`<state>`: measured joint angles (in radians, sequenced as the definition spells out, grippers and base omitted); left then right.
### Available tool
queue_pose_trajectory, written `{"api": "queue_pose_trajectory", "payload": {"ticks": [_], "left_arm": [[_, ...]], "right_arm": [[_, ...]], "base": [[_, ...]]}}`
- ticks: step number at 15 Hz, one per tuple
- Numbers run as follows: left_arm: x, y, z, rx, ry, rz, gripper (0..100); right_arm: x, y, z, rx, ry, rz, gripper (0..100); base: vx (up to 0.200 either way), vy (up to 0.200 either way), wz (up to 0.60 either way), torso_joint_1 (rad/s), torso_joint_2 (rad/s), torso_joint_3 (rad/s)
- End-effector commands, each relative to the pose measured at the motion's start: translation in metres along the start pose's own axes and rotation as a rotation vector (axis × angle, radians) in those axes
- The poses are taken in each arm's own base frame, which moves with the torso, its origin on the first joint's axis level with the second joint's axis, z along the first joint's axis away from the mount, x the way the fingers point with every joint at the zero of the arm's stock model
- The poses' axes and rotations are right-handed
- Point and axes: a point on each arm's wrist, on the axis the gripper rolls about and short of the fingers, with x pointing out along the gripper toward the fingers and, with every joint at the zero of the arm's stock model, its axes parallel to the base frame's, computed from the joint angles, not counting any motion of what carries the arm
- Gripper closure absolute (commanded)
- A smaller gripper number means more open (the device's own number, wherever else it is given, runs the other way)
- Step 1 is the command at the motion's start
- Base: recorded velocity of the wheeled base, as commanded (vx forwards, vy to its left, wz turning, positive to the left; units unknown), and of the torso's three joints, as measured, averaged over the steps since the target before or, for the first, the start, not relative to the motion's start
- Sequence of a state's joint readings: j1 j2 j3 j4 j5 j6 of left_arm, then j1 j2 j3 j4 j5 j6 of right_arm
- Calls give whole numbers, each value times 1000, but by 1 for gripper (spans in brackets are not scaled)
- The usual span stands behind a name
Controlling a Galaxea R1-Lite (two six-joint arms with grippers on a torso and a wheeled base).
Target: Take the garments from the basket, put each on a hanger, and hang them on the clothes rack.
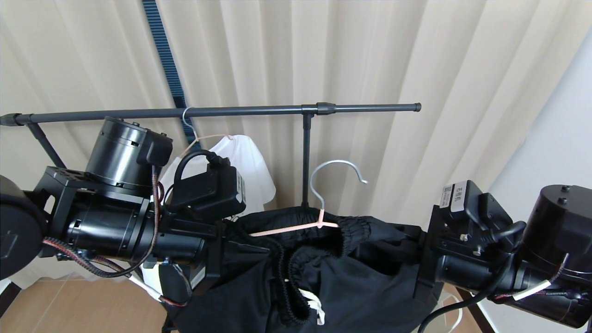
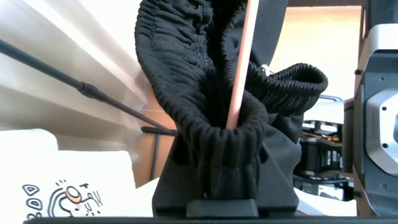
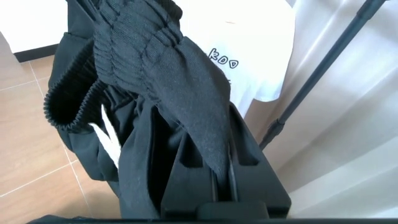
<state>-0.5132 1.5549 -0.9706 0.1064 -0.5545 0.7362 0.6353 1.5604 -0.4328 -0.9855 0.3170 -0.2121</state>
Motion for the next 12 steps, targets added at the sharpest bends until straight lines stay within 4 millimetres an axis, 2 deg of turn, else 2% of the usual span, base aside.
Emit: {"api": "queue_pose_trajectory", "payload": {"ticks": [1, 4, 5, 9, 12], "left_arm": [[-3, -1, 1, 6, -8, 15, 100], [-4, -1, 0, 7, 3, 31, 100], [-4, -2, 0, 7, 4, 32, 100], [-9, -3, -1, 24, -19, 64, 100], [-13, -3, -8, 42, -35, 139, 100]], "right_arm": [[0, 0, 0, 0, 2, -1, 100], [1, -1, 0, 1, 8, -1, 100], [1, 0, 0, 1, 8, -1, 0], [-1, -1, -3, 7, 25, -5, 0], [-9, -12, -9, 6, 44, -1, 0]], "base": [[0, 0, 0, 0, 0, 0], [0, 0, 0, 0, 0, 0], [0, 0, 0, 0, 0, 0], [0, 0, 0, 0, 0, 0], [0, 0, 0, 0, 0, 0]]}}
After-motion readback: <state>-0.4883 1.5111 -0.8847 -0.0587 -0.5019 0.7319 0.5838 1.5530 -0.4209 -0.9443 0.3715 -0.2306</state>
